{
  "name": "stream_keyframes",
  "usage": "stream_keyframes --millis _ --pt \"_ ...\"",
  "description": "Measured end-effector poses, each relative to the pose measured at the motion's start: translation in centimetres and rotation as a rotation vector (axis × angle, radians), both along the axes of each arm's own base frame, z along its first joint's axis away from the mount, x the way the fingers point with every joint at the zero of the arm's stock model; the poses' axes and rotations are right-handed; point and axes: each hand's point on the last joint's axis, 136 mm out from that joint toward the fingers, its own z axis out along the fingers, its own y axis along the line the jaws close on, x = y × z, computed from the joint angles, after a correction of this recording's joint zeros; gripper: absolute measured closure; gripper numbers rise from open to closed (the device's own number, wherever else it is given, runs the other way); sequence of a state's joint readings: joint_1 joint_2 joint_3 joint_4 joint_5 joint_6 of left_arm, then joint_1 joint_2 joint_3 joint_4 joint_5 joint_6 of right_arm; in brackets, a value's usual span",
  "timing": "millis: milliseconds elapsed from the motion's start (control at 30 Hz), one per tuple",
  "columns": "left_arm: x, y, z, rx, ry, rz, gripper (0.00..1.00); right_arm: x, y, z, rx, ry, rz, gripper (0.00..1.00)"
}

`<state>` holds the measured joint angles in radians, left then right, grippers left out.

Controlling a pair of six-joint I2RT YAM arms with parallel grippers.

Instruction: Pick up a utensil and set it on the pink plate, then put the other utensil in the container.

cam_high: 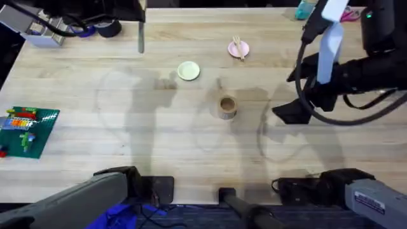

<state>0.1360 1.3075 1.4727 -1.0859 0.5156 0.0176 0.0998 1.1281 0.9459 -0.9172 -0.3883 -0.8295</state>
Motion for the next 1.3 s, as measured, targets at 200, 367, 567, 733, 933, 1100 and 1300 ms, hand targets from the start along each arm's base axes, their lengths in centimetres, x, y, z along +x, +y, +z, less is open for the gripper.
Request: stream_keyframes --millis 200,367,567,733,933,1100,1300 --pt "-0.6 -2.2 0.8 -0.058 -0.059 -0.154 0.959 -0.7 2.1 1.1 0.12 -0.035 0.151 0.005" --pt "-1.8 -4.2 -0.1 -0.127 -0.085 -0.313 0.959 -1.5 2.2 2.1 0.227 -0.04 0.193 0.005" --pt "-3.4 -6.3 -0.9 -0.211 -0.147 -0.491 0.959 -1.4 1.6 2.5 0.296 -0.034 0.164 0.006" --pt "-4.5 -7.7 0.3 -0.287 -0.232 -0.604 0.959 -1.5 2.0 2.8 0.333 -0.037 0.183 0.006" --pt "-6.1 -8.6 1.3 -0.35 -0.29 -0.694 0.959 -1.3 2.3 2.3 0.355 -0.016 0.207 0.006" --pt "-6.5 -9.2 1.7 -0.356 -0.32 -0.733 0.959 -1.0 2.3 1.2 0.363 0.022 0.216 0.006" --pt "-6.9 -9.8 2.3 -0.354 -0.402 -0.799 0.959 -1.0 2.3 0.7 0.362 0.023 0.241 0.006"
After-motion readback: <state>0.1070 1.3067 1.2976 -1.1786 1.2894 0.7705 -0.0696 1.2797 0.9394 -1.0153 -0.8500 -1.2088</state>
